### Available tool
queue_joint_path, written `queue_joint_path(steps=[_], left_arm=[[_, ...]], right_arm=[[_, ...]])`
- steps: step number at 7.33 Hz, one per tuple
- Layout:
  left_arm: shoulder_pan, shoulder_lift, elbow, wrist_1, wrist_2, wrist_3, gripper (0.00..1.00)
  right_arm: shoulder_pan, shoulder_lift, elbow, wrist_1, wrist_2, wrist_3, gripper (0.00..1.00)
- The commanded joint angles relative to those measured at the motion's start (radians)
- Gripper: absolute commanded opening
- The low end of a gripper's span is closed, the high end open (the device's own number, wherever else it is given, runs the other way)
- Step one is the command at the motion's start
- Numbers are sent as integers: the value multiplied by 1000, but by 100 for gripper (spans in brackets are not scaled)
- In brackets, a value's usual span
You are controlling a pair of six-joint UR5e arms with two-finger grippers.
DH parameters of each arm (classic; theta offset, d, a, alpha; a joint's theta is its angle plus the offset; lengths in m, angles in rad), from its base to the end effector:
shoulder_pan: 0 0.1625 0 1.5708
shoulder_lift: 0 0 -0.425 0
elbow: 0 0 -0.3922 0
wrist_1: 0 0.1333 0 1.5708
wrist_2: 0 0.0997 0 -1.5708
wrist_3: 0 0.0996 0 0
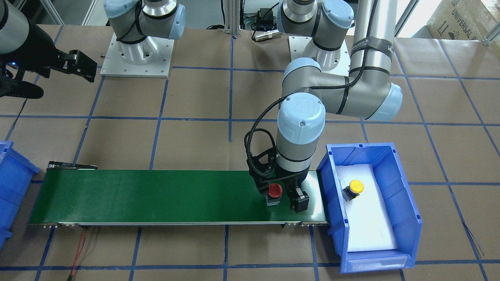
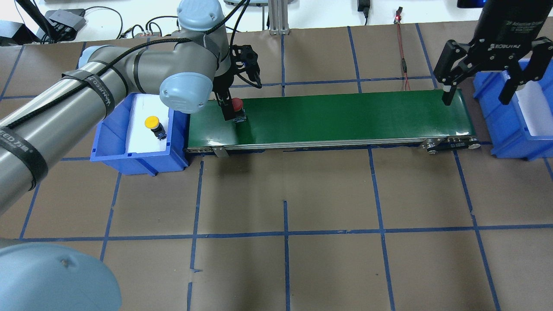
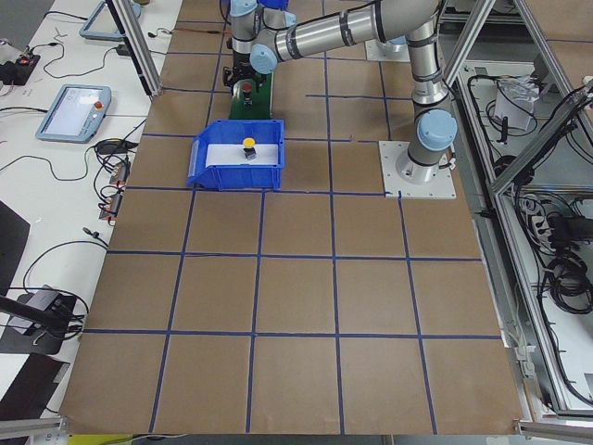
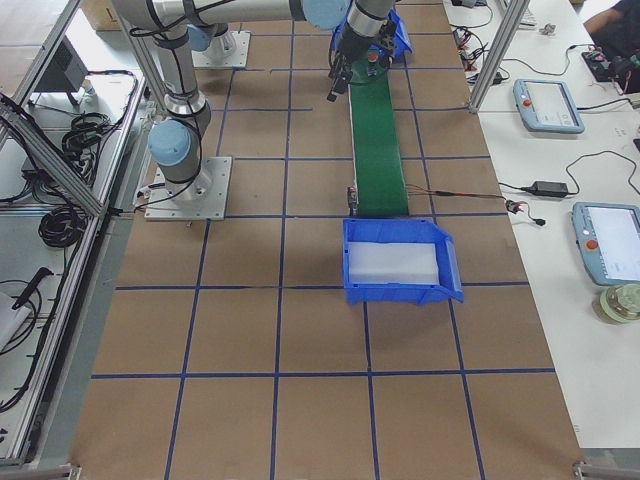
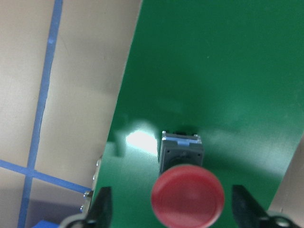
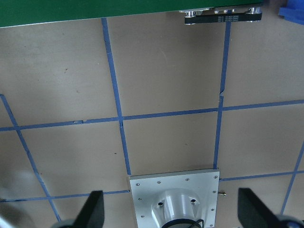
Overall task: Transport two buttons from left to right
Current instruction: 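Open the left gripper to release the red button on the belt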
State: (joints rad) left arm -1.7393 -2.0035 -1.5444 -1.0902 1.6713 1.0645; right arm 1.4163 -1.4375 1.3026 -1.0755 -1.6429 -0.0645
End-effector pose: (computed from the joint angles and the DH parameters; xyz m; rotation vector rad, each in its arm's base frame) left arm -0.2298 -0.6154 0.3019 1.7407 2.4662 -0.0353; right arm 0.0472 -0.5168 0.5084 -0.1175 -3.0561 -0.5659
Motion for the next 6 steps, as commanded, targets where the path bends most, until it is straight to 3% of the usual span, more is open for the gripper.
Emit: queue_joint_path(steps=[1, 6], left_arm=[[106, 60, -8, -48, 7, -135, 100], [347, 140, -40, -65, 5, -526, 100]], right_arm=[[-2, 3, 0, 0, 2, -1, 100], [-8, 5, 1, 2, 3, 0, 100]])
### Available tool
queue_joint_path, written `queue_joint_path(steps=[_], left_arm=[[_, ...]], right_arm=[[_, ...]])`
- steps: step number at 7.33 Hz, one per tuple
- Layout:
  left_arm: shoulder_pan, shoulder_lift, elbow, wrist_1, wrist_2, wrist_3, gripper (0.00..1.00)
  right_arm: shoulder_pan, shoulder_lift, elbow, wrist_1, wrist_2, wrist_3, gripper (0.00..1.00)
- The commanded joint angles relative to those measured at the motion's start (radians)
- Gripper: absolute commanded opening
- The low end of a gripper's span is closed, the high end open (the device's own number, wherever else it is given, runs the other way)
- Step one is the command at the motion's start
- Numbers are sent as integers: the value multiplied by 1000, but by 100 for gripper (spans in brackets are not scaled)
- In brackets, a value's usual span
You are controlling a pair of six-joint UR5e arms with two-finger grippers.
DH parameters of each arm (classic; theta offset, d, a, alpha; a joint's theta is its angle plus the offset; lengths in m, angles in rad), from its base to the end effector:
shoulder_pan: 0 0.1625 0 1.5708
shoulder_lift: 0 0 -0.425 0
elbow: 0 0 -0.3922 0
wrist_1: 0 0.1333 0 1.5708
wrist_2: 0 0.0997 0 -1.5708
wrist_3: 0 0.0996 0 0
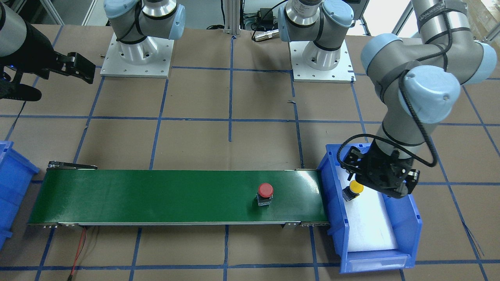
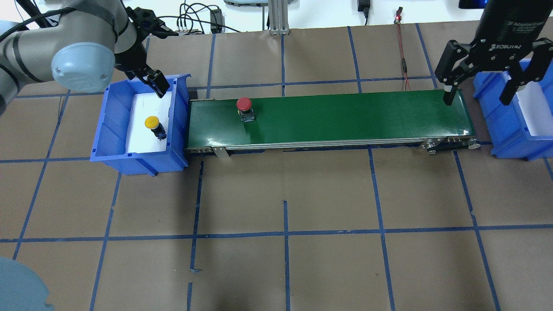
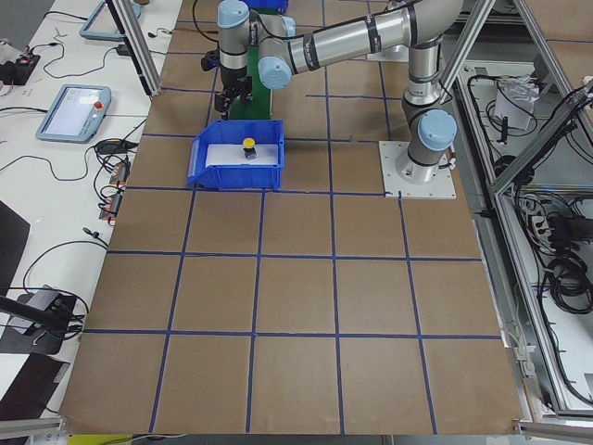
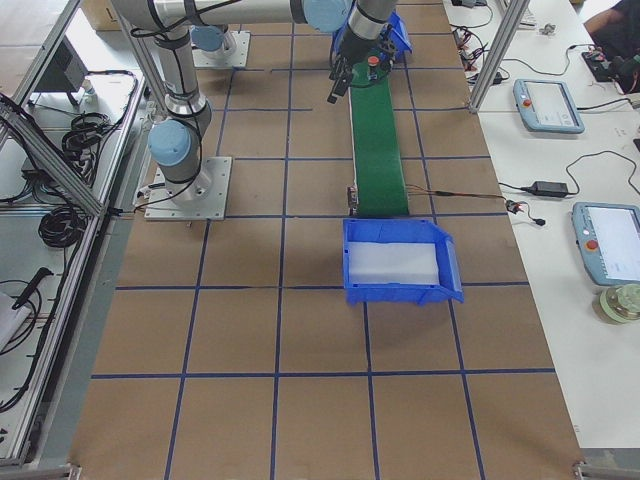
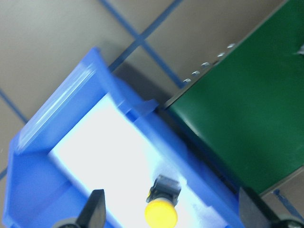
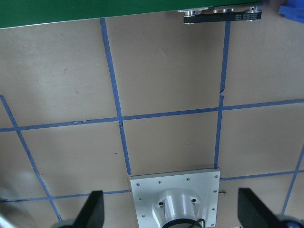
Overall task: Transport two buttons from left to right
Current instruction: 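Move the left gripper back down over the yellow button in the bin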
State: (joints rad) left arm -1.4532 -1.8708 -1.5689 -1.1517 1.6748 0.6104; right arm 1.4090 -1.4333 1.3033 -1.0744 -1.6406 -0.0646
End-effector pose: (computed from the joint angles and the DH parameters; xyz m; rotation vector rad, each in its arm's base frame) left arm -0.0504 -0.6216 0.3670 0.7224 2.9110 -0.1142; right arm 0.0434 -0.5184 0.5059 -0.1289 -3.0582 -0.5755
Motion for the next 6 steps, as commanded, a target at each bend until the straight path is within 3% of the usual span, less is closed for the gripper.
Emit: queue_joint_path(steps=[1, 3, 6], left_arm=[[71, 12, -51, -9, -6, -241, 100], [79, 15, -91, 0, -7, -547, 100], [82, -28, -105, 36, -86, -780, 100]], right_arm=[[-1, 1, 1, 1, 1, 0, 100], [4, -4, 2, 1, 1, 0, 100], [7, -13, 16, -1, -2, 0, 100]])
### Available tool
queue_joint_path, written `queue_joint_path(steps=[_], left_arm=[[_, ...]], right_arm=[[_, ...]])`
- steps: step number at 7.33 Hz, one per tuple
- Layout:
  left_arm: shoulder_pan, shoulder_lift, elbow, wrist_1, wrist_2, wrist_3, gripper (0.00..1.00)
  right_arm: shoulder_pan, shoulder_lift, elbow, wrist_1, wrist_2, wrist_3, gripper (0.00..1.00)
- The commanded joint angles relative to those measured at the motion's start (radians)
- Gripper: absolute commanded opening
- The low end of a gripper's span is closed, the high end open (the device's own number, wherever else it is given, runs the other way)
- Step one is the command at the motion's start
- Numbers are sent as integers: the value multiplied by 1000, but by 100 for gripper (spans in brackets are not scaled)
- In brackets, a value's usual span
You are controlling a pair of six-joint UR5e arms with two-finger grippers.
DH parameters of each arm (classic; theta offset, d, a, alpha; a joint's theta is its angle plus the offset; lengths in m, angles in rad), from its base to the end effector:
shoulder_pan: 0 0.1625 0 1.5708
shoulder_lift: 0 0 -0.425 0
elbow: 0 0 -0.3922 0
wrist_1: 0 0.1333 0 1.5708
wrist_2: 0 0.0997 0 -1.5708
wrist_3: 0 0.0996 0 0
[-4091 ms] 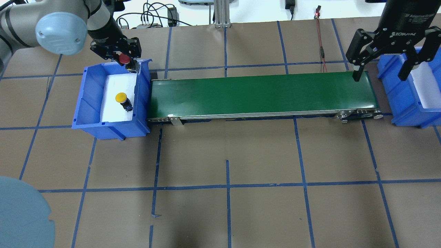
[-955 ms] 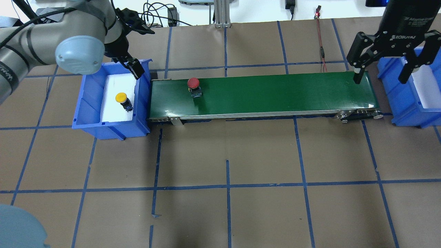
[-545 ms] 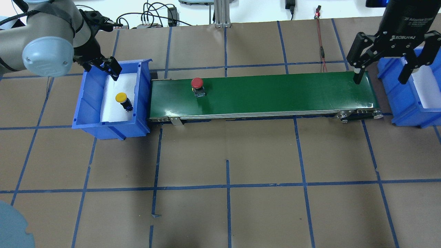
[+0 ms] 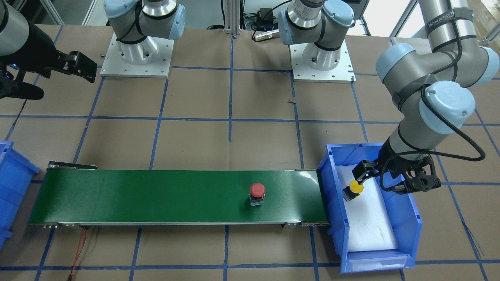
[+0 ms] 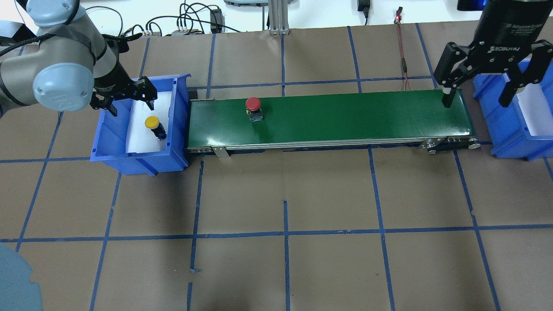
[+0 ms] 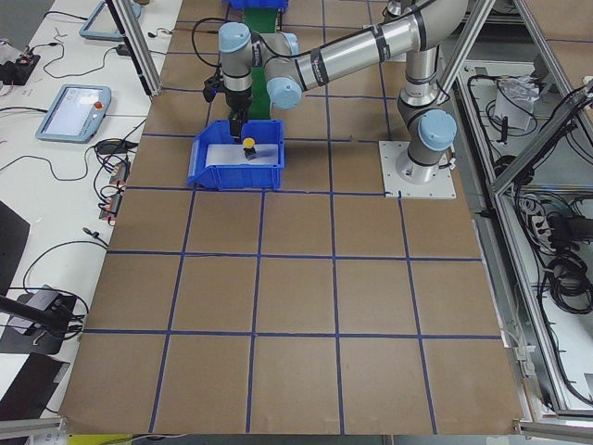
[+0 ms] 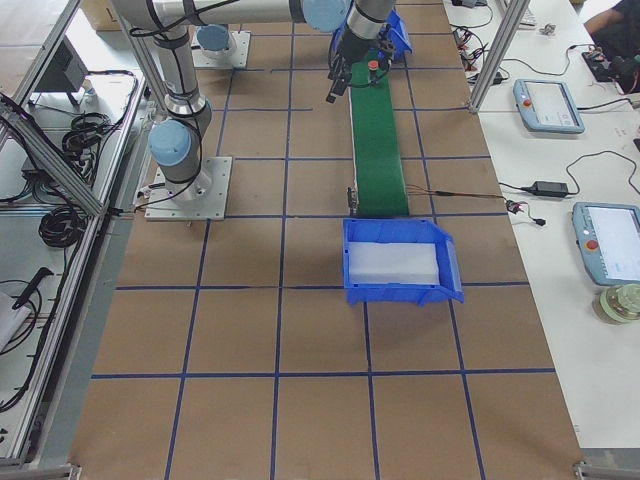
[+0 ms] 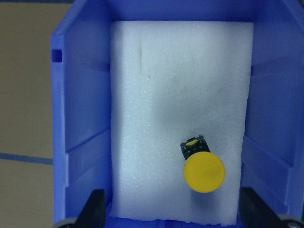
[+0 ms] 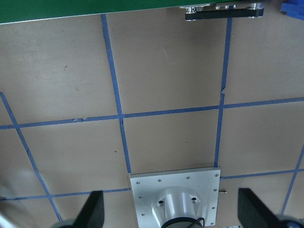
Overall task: Transport two buttons from left to right
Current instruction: 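Move the left gripper back down over the yellow button in the bin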
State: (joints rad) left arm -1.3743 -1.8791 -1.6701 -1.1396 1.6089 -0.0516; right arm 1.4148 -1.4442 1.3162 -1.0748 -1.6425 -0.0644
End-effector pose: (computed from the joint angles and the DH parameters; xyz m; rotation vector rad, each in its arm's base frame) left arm -0.0116 -0.6050 0.3148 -0.3845 3.0778 -0.0322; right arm 0.0470 -0.5135 0.5056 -0.1196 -3.0553 -0.5776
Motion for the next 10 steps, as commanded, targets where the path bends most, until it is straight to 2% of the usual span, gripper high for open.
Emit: queue_joint_path(steps=[1, 5, 6, 7, 10], left_arm=[[9, -44, -6, 62, -18, -138, 100], [12, -49, -72, 78, -30, -212, 100], [15, -49, -76, 81, -79, -220, 99], [18, -58, -76, 87, -80, -232, 92], [17, -77, -74, 120, -75, -223, 52]], right_arm=[[3, -2, 3, 1, 1, 0, 100], [-34, -2, -3, 1, 1, -2, 100], [-36, 1, -6, 2, 0, -2, 100], [-34, -2, 0, 4, 1, -2, 100], [-34, -25, 2, 42, 1, 0, 100]])
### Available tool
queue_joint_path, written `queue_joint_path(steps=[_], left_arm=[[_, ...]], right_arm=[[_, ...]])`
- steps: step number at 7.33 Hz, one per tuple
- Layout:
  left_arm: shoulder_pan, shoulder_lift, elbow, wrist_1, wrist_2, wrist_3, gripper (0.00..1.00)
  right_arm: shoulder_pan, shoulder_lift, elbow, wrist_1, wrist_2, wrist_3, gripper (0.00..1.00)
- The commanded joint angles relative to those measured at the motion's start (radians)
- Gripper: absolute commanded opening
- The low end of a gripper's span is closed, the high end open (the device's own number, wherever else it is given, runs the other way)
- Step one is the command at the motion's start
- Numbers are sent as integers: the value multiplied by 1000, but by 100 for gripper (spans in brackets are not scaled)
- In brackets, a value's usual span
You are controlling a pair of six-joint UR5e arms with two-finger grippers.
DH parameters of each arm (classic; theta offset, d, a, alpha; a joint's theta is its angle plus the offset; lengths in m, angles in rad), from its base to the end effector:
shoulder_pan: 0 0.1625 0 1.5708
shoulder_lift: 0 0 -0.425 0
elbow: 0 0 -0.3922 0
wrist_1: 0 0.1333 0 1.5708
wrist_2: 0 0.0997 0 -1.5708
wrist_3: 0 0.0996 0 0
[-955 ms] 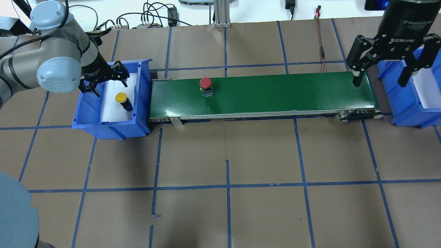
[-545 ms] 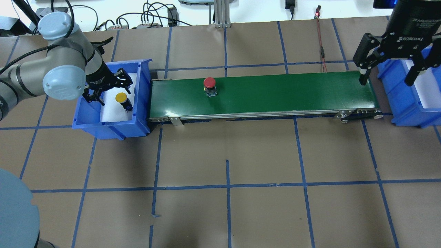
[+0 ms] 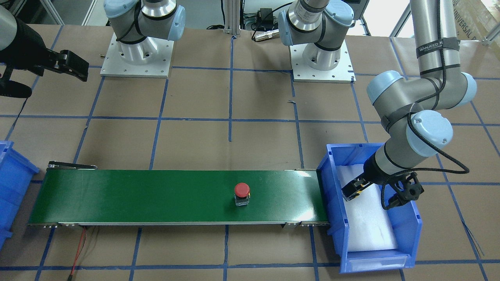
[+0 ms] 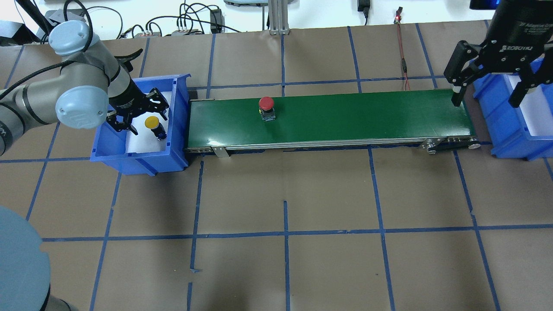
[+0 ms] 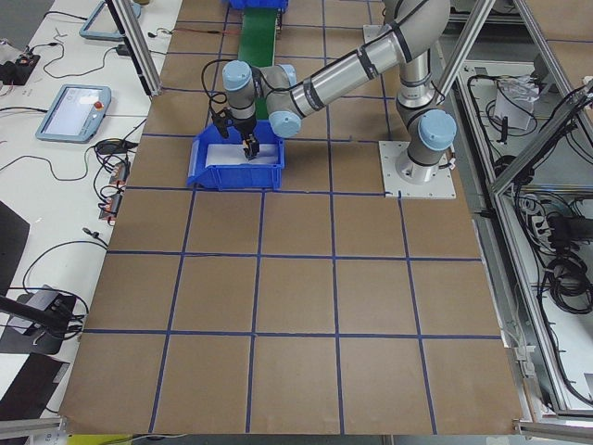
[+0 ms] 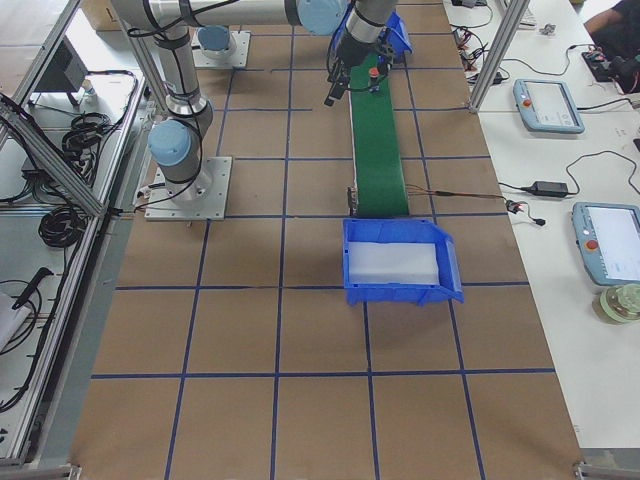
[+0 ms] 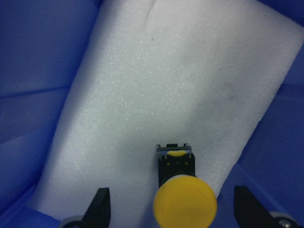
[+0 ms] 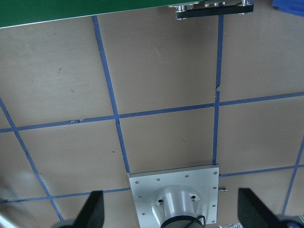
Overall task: Transport two buttons from left to right
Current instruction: 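Grasp the yellow button with the left gripper and lift it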
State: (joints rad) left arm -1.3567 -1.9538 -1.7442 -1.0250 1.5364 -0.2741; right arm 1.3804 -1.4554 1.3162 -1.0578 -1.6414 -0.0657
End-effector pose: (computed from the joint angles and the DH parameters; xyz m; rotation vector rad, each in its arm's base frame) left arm -0.0081 -0.6061 0.2490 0.7513 -3.0153 -0.0181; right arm 0.0305 -0.5089 0.5102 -0.1705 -3.0595 -0.5885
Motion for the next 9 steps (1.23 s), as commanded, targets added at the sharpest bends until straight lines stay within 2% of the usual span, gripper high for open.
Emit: queue_joint_path(steps=[1, 2, 4, 5, 6, 7, 9], left_arm=[[-1, -2, -1, 5, -9, 0, 43], [-1, -1, 11, 5, -9, 0, 37], [2, 7, 28, 2, -1, 6, 26], [-1, 22, 57, -18, 2, 7, 25], [-2, 56, 86, -77, 2, 51, 25], [1, 65, 115, -84, 5, 129, 25], [-41, 76, 178, -142, -5, 162, 25]], right_arm=[[0, -14, 1, 39, 0, 3, 100], [0, -16, 1, 83, 8, 9, 100], [-4, -17, 1, 91, 52, 58, 100], [-3, -17, 1, 87, 61, 58, 100], [-6, -16, -6, 85, 58, 58, 100], [8, -23, 6, 81, 61, 60, 100], [-37, 0, -38, 91, 63, 66, 100]])
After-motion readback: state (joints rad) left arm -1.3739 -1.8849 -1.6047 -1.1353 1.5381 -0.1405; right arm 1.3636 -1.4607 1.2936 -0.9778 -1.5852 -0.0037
